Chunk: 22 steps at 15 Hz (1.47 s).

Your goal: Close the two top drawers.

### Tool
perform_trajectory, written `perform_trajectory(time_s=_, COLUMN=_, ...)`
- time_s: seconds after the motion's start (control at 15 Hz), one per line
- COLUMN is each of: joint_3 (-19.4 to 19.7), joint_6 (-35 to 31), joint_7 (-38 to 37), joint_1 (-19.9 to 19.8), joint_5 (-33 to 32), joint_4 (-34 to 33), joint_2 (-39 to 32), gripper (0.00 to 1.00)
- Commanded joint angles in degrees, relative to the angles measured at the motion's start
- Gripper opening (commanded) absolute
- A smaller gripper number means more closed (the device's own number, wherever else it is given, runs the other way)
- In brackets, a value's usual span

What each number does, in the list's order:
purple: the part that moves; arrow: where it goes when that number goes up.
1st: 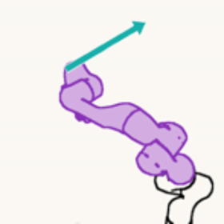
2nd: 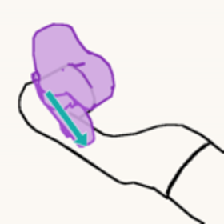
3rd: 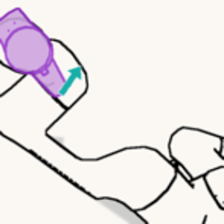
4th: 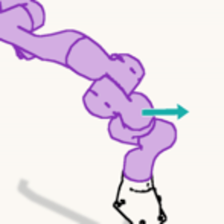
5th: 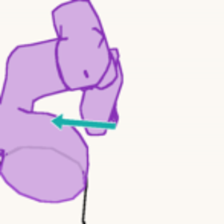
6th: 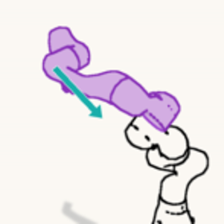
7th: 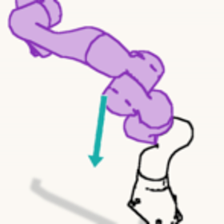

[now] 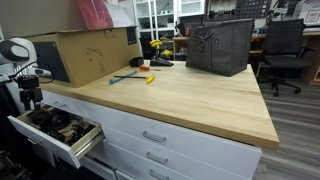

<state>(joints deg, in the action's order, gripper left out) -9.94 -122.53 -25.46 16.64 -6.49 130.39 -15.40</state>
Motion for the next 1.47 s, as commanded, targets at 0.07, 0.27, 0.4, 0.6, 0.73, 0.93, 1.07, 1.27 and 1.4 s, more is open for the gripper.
perform_trajectory(time_s=0.07, joint_3=0.0, joint_6=-3.9, joint_7=-8.6, joint_1=4.1, joint_5=-3.5, joint_4=2.3, joint_2=-2.1, gripper=1.0)
perform_trajectory(time_s=0.27, joint_3=-0.1, joint_6=-6.5, joint_7=-12.1, joint_1=5.8, joint_5=-4.2, joint_4=3.8, joint_2=-2.9, gripper=1.0)
perform_trajectory(time_s=0.4, joint_3=-0.3, joint_6=-7.2, joint_7=-12.8, joint_1=6.5, joint_5=-3.7, joint_4=4.2, joint_2=-3.1, gripper=1.0)
perform_trajectory(time_s=0.6, joint_3=-0.5, joint_6=-10.5, joint_7=-11.2, joint_1=6.7, joint_5=-3.7, joint_4=4.7, joint_2=-2.7, gripper=1.0)
perform_trajectory(time_s=0.73, joint_3=-0.8, joint_6=-12.2, joint_7=-9.8, joint_1=5.9, joint_5=-1.8, joint_4=4.5, joint_2=-2.8, gripper=1.0)
perform_trajectory(time_s=0.93, joint_3=-0.3, joint_6=-15.8, joint_7=-10.0, joint_1=5.8, joint_5=-1.8, joint_4=4.5, joint_2=-3.3, gripper=1.0)
perform_trajectory(time_s=1.07, joint_3=-0.3, joint_6=-19.8, joint_7=-10.5, joint_1=5.8, joint_5=-1.3, joint_4=4.9, joint_2=-3.9, gripper=1.0)
perform_trajectory(time_s=1.27, joint_3=-0.6, joint_6=-27.0, joint_7=-10.4, joint_1=5.8, joint_5=1.2, joint_4=5.6, joint_2=-5.6, gripper=1.0)
perform_trajectory(time_s=1.4, joint_3=-0.6, joint_6=-30.6, joint_7=-10.4, joint_1=6.3, joint_5=2.8, joint_4=6.2, joint_2=-6.7, gripper=1.0)
